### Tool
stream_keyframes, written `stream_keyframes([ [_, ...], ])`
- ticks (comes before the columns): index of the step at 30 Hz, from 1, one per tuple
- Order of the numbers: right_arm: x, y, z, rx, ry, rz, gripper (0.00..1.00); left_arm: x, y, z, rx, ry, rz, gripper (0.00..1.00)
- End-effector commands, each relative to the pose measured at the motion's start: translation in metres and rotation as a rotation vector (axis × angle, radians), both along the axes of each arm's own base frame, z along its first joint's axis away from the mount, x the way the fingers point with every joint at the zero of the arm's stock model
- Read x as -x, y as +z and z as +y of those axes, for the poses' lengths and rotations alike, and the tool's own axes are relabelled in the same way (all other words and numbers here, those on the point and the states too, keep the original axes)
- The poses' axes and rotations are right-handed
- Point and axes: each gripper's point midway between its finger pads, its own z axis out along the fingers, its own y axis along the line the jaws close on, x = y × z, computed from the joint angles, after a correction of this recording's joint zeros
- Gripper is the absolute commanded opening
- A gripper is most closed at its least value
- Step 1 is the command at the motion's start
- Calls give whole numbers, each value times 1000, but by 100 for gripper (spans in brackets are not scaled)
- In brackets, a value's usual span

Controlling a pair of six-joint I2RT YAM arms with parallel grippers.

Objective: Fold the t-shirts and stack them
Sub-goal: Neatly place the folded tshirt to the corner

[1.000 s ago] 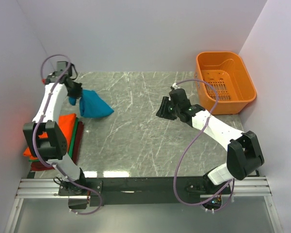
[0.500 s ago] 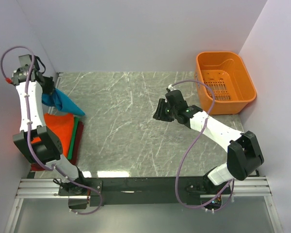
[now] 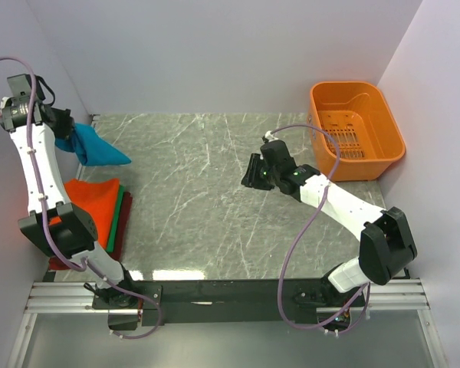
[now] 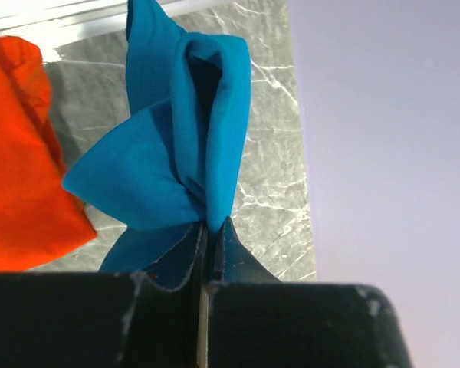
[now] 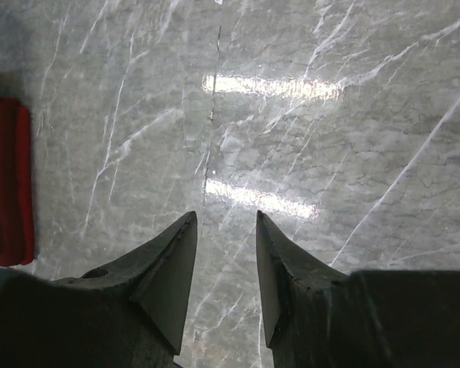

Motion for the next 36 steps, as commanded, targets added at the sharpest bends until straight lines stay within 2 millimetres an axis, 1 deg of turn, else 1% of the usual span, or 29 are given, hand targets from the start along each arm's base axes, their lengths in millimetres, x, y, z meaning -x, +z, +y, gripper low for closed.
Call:
stream_keyframes([
  [1,-7,21,6,-12,2,-53,44,19,40,0,-48,-17,-80,0],
  [3,-6,22,7,-13,3,-56,44,27,41,3,-54,-11,-80,0],
  [8,-2,25,8,-14,5,-64,43,48,54,8,-80,-3,-116,0],
  [13,6,30,9,-24,8,-72,43,60,55,11,-90,-1,-110,0],
  [14,8,30,9,-23,9,-71,43,63,54,9,-84,-9,-112,0],
  [19,13,34,6,-20,0,-83,43,75,51,9,-81,-11,-116,0],
  [20,13,35,6,-20,-3,-87,43,79,48,7,-74,-14,-113,0],
  [22,17,35,6,-19,-2,-86,43,84,44,10,-76,-9,-107,0],
  [25,22,37,6,-24,2,-91,43,100,27,9,-61,-3,-79,0],
  [26,23,37,6,-22,3,-92,43,107,17,8,-58,2,-65,0],
  [28,29,36,8,-21,15,-92,43,120,5,11,-68,17,-37,0],
  [29,31,35,9,-19,17,-93,43,131,-7,12,-70,35,-9,0],
  [31,38,33,13,-14,38,-92,43,147,-26,11,-86,44,45,2],
  [32,41,32,13,-8,43,-89,43,160,-44,3,-76,41,73,8],
  [33,44,32,15,-5,52,-93,43,174,-56,9,-115,72,118,18],
  [34,50,28,17,5,69,-88,43,185,-67,8,-122,92,144,41],
  [35,55,28,19,7,80,-88,43,207,-80,4,-132,128,171,55],
  [36,58,28,21,9,92,-90,44,218,-84,4,-155,153,185,69],
])
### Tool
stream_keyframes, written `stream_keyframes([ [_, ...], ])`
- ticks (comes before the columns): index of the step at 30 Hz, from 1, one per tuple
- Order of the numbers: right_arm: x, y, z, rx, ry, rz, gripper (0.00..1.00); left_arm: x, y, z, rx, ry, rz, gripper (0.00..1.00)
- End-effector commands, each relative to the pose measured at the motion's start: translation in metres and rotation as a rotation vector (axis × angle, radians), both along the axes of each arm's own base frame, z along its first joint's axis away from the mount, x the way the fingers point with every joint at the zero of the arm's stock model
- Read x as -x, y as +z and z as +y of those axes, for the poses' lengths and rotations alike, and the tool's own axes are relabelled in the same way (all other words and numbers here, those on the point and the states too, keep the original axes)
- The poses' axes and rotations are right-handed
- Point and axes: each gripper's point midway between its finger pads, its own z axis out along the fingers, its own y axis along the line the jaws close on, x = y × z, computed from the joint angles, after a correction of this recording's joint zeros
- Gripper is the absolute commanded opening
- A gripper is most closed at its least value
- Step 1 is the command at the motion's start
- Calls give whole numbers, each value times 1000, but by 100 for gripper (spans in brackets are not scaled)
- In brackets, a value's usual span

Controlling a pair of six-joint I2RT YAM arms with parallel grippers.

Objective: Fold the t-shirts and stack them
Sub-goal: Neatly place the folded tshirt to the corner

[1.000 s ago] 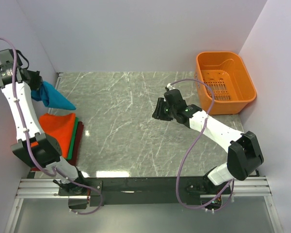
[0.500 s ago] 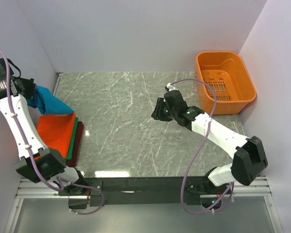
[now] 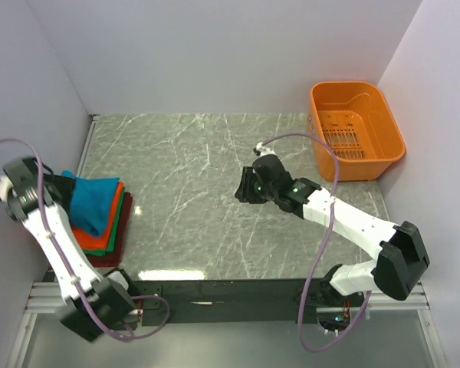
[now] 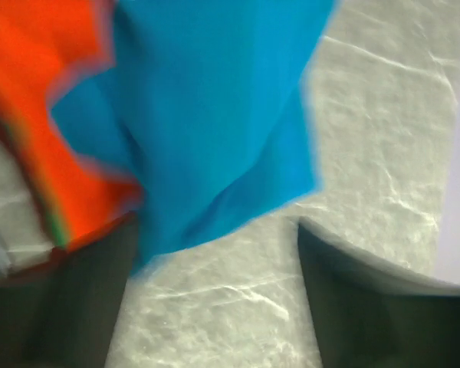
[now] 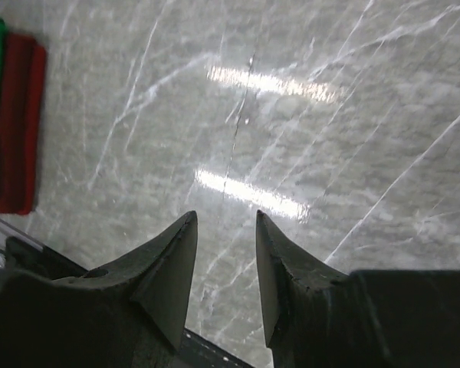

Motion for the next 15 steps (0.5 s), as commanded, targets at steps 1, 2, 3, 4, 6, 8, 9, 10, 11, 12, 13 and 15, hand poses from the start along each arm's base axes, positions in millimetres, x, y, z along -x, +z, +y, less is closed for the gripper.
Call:
stream_keyframes([
  [1,17,8,4,5,33,-33,44,45,-7,9,-151,94,48,97],
  [2,18,8,4,10,35,-36,44,55,-3,4,-194,97,16,99],
  [3,20,6,5,18,37,-33,44,58,0,3,-217,96,2,100],
  [4,22,6,6,21,40,-32,44,60,4,0,-226,91,-14,99],
  [6,25,9,8,11,44,-37,45,60,15,-4,-241,73,-40,100],
  [8,26,10,9,7,42,-42,45,53,23,-8,-230,33,-65,99],
  [9,26,14,7,-2,34,-53,46,50,23,-9,-227,12,-68,100],
  [10,27,15,6,-8,31,-59,46,44,26,-10,-226,-13,-88,99],
  [11,27,22,4,-18,20,-79,47,38,28,-17,-208,-57,-117,99],
  [12,28,24,2,-25,12,-84,48,35,29,-20,-204,-75,-134,99],
  [13,29,24,0,-26,8,-90,49,31,33,-19,-221,-83,-164,99],
  [15,28,34,-8,-32,-19,-123,51,21,39,-31,-201,-146,-231,99],
])
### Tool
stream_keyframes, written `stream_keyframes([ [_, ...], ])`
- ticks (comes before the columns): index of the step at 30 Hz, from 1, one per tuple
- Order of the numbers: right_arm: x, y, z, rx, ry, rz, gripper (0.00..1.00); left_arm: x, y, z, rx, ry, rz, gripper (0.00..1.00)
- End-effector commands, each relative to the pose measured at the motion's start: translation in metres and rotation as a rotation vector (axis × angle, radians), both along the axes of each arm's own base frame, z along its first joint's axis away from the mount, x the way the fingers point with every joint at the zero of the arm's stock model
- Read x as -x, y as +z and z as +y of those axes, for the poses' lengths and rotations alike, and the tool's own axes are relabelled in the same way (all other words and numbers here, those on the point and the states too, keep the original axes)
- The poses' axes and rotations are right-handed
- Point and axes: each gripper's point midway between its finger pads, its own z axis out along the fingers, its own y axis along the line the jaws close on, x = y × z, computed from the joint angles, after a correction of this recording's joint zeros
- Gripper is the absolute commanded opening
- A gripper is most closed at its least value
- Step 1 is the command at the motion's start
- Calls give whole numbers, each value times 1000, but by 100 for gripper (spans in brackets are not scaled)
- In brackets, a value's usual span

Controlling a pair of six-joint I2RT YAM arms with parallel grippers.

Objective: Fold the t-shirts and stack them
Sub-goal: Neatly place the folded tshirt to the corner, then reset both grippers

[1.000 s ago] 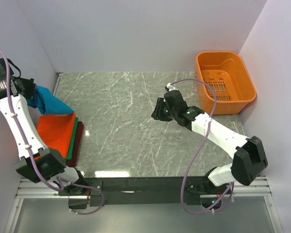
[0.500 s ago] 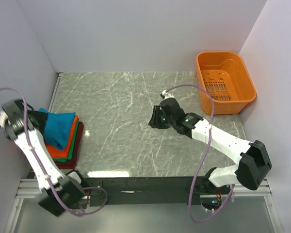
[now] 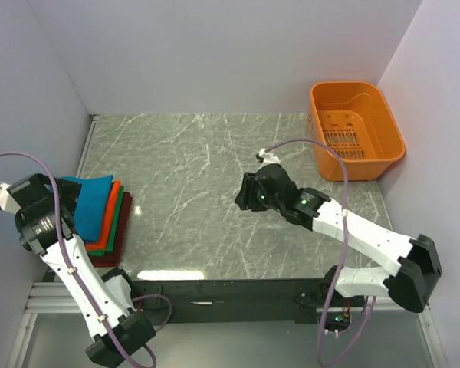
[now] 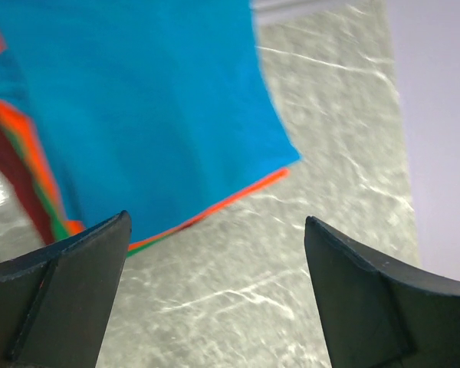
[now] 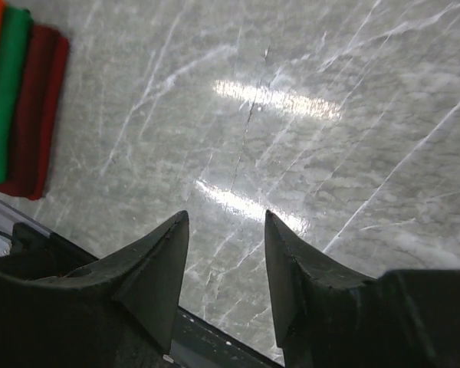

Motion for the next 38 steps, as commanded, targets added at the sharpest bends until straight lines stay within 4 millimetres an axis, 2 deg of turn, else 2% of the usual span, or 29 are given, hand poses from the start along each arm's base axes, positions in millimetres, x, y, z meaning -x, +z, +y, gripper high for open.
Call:
stream_keyframes([
  [1,-4,26,-14,-30,-67,-88,52,-22,23,-17,-30,-145,-139,100],
  [2,-3,34,-18,-47,-76,-108,53,-30,28,-22,-31,-181,-177,99],
  [4,-2,39,-22,-58,-90,-124,54,-38,26,-33,-17,-225,-202,99],
  [5,-2,43,-24,-65,-98,-133,54,-48,29,-46,-12,-281,-228,99],
  [7,-1,52,-29,-85,-108,-156,54,-59,20,-55,-5,-298,-204,99],
  [8,-1,60,-32,-99,-117,-177,54,-72,22,-82,8,-383,-223,99],
  [10,-1,64,-40,-94,-146,-194,54,-85,9,-100,1,-407,-187,100],
  [11,-1,70,-45,-102,-160,-215,55,-91,4,-137,30,-510,-184,99],
  [12,-1,71,-49,-98,-171,-223,55,-97,3,-153,31,-545,-190,99],
  [13,-1,72,-54,-90,-190,-234,55,-101,-5,-181,9,-607,-159,99],
  [15,-2,78,-65,-90,-228,-266,56,-107,-5,-209,-4,-658,-165,99],
  [16,-1,78,-69,-86,-240,-272,55,-112,-12,-219,-20,-670,-140,100],
  [17,-1,80,-76,-85,-257,-287,55,-109,-14,-242,-23,-738,-137,99],
  [18,-1,79,-79,-81,-271,-291,55,-109,-17,-255,-30,-774,-133,100],
  [19,0,78,-84,-71,-287,-290,55,-107,-25,-275,-44,-829,-121,100],
  [21,0,75,-99,-53,-346,-304,54,-105,-33,-296,-53,-885,-112,100],
  [22,1,73,-103,-47,-357,-312,56,-103,-44,-305,-64,-917,-86,99],
  [23,1,73,-108,-47,-371,-319,62,-100,-46,-316,-67,-949,-91,100],
  [25,2,67,-115,-30,-401,-324,63,-98,-60,-322,-65,-974,-68,100],
  [28,2,63,-122,-23,-424,-334,63,-99,-61,-329,-58,-1011,-91,99],
  [33,1,56,-125,-8,-431,-339,64,-99,-54,-331,-77,-1033,-100,99],
  [37,-1,60,-125,-18,-444,-357,65,-102,-40,-326,-98,-1018,-124,99],
  [38,-2,63,-123,-31,-434,-363,68,-102,-38,-325,-100,-1014,-128,100],
])
